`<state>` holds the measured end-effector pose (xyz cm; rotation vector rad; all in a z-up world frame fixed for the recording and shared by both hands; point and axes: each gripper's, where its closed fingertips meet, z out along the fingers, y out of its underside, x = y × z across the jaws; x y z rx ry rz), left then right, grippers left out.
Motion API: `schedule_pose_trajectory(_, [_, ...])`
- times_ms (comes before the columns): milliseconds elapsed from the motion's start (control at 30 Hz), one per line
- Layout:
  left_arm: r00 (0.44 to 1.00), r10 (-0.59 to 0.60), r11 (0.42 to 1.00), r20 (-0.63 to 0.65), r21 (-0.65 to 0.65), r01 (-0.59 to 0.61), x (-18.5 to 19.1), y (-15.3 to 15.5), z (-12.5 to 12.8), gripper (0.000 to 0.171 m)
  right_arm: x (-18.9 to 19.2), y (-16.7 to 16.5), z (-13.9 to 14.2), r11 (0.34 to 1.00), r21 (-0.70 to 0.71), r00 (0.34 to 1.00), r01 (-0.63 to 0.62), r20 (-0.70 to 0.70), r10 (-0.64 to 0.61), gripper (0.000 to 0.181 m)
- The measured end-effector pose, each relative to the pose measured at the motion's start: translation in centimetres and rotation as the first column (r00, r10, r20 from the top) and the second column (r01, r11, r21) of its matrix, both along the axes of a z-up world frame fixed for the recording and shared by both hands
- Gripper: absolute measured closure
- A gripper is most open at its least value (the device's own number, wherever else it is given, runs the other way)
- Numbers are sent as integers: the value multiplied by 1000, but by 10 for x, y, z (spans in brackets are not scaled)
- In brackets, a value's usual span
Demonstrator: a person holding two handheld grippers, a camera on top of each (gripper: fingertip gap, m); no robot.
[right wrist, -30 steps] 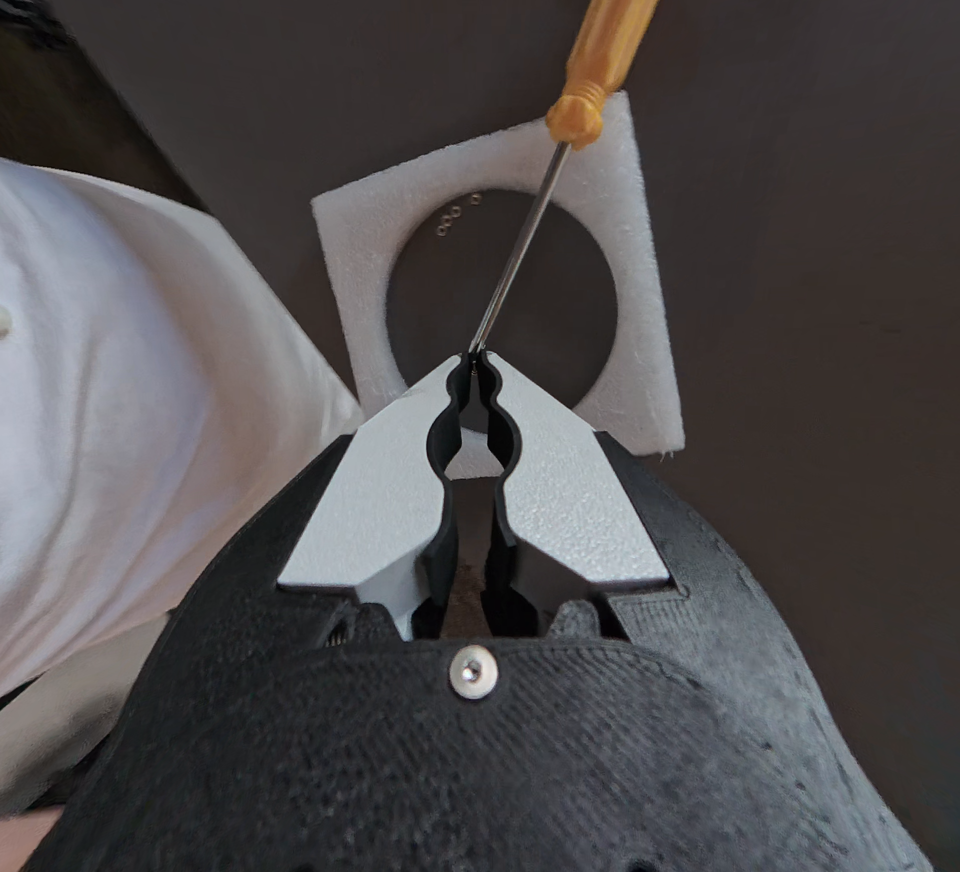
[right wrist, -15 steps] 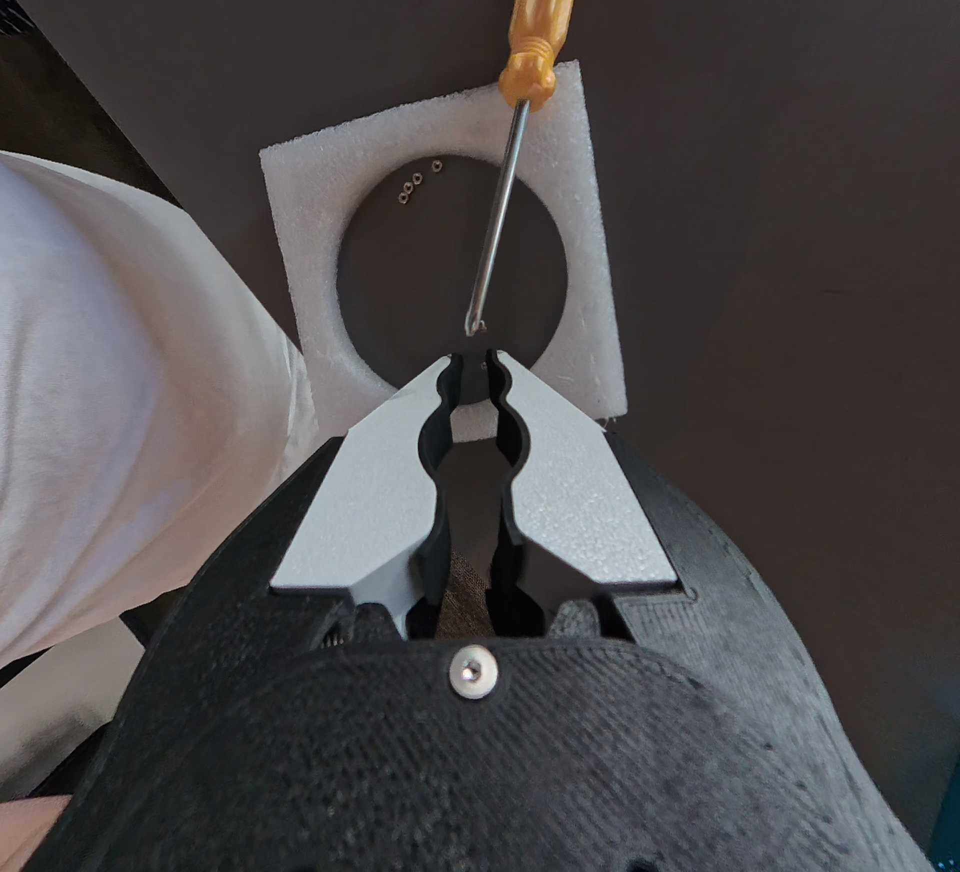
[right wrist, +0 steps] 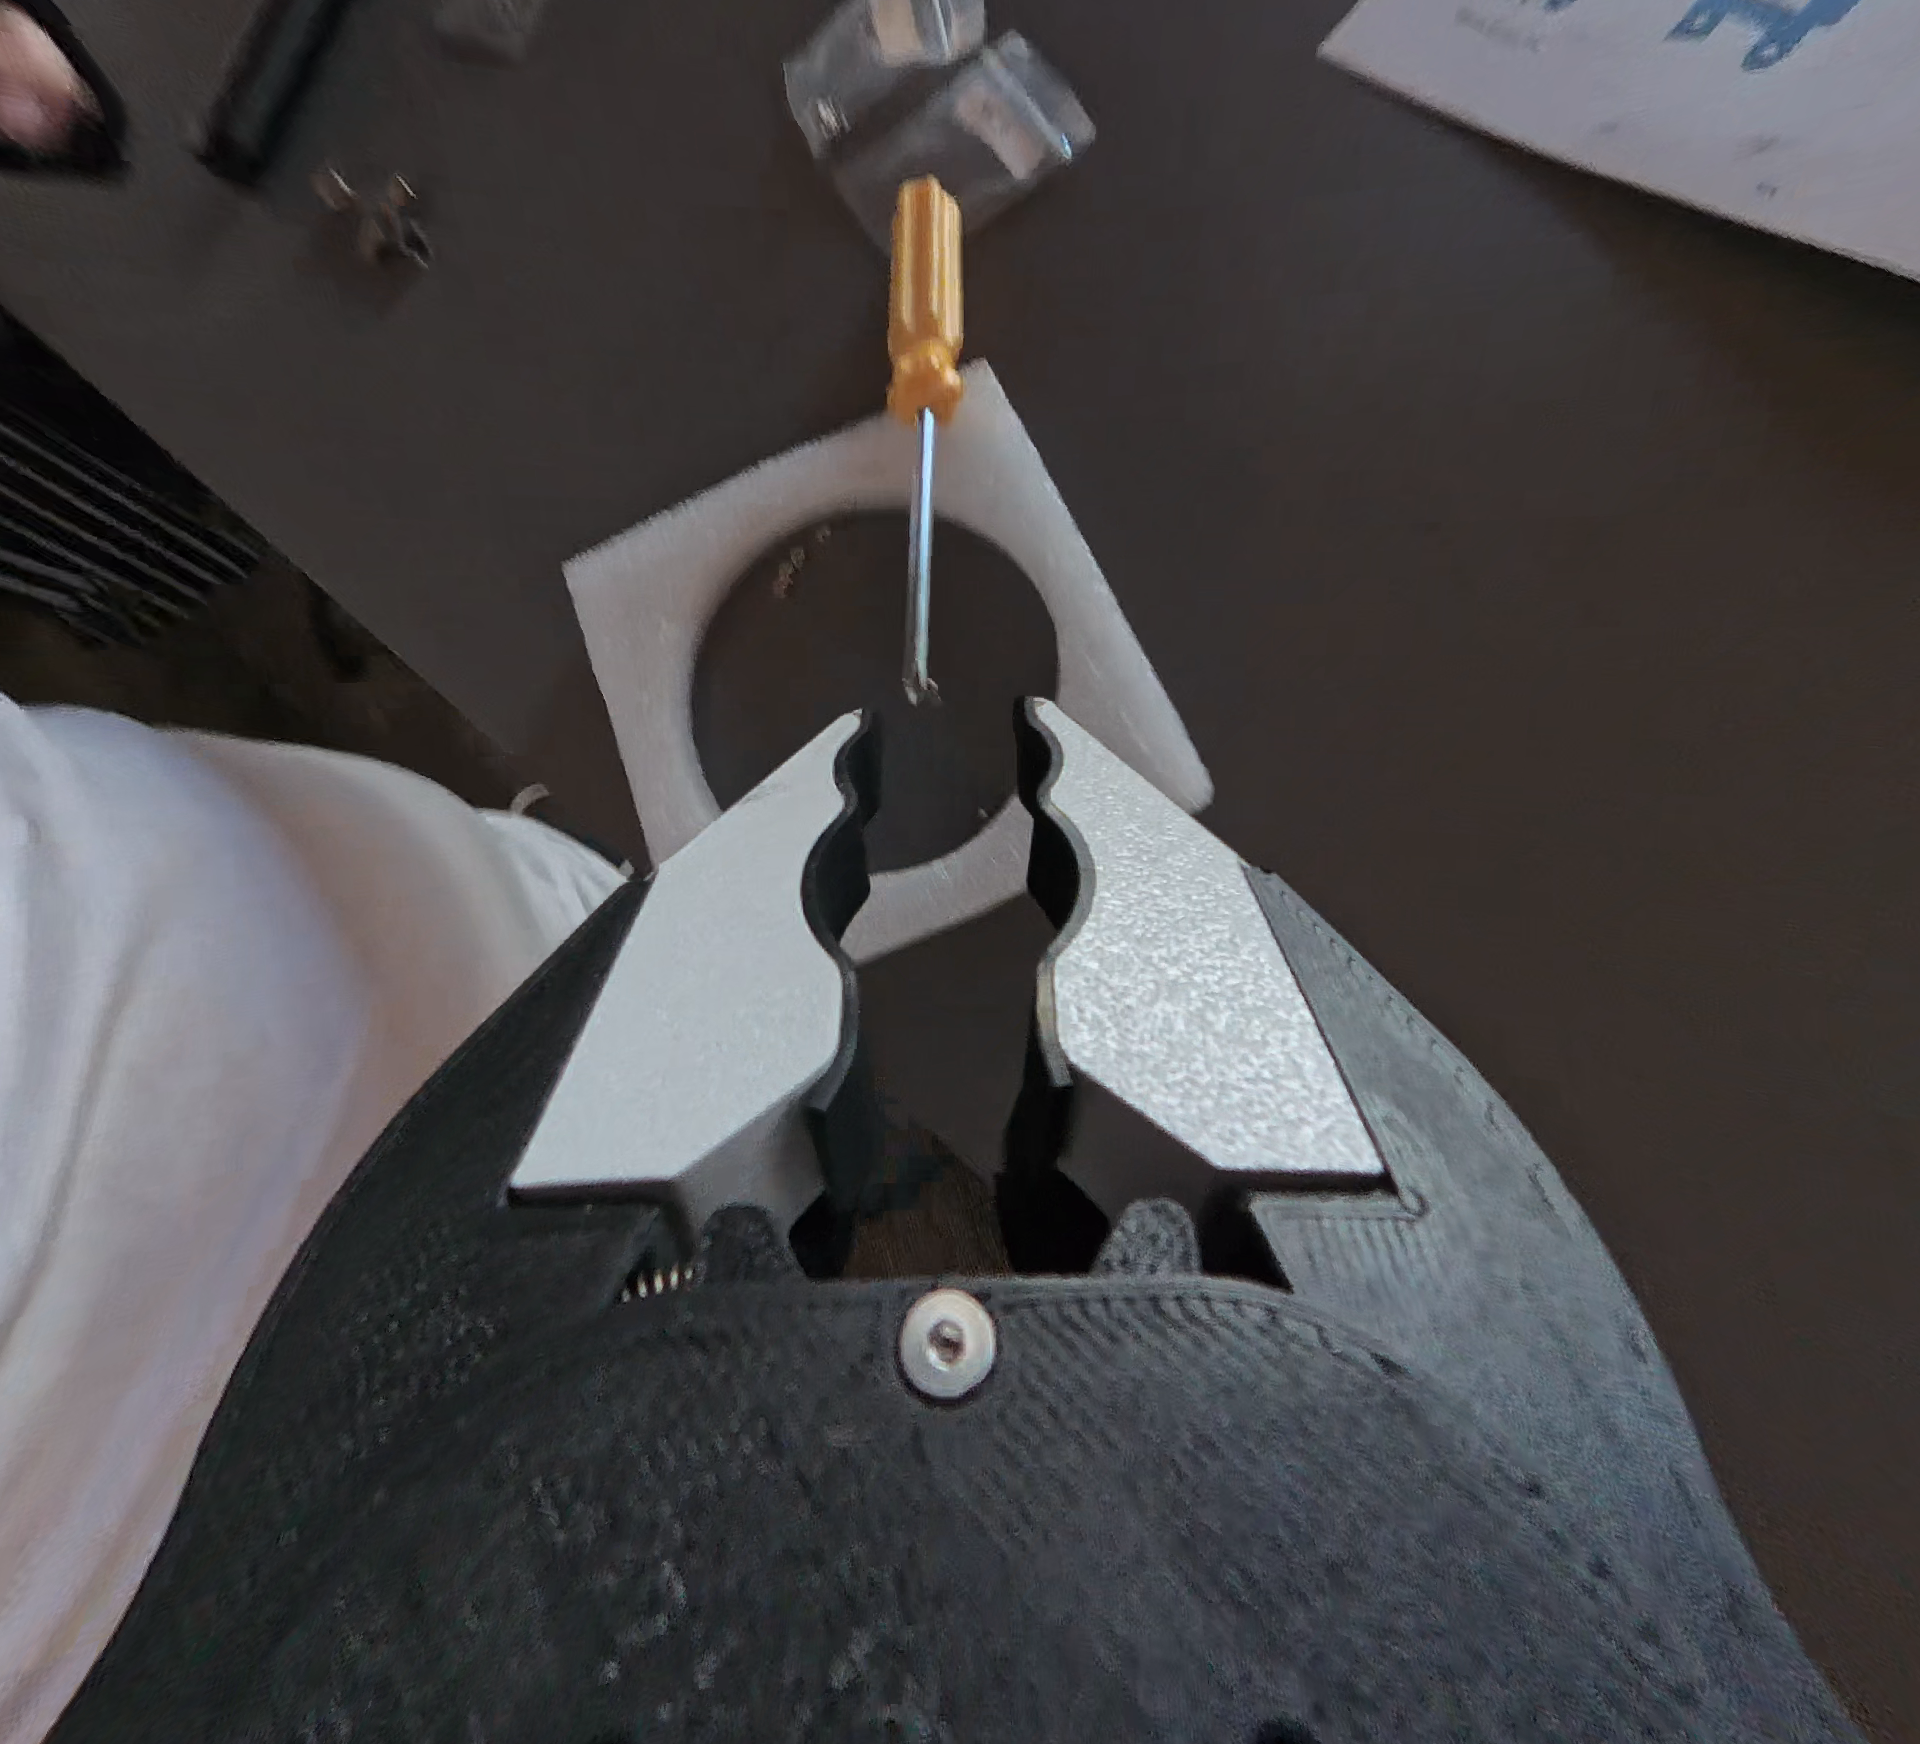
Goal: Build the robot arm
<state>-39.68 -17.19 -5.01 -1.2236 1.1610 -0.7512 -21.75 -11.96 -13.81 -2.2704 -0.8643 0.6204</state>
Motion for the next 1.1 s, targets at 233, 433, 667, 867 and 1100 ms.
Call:
schedule_pose_trajectory(233, [1000,0,1000,-4,10,0,0,0,3,127,-4,5,-2,987,149,996,65,-77,-54,166])
schedule_pose_trajectory(433, [1000,-9,1000,-11,11,9,4,1,3,127,-6,4,-8,970,240,999,-35,28,30,169])
schedule_pose_trajectory(667, [1000,-9,1000,-8,9,9,5,2,4,127,-10,3,-10,967,252,999,-35,-8,39,180])
schedule_pose_trajectory(867, [1000,-15,1000,-10,5,15,6,2,3,127,-6,2,-12,976,215,1000,-12,-4,13,181])
schedule_pose_trajectory(1100, [1000,-27,1000,-9,6,27,9,1,4,127,3,-1,-19,994,110,985,26,170,-44,181])
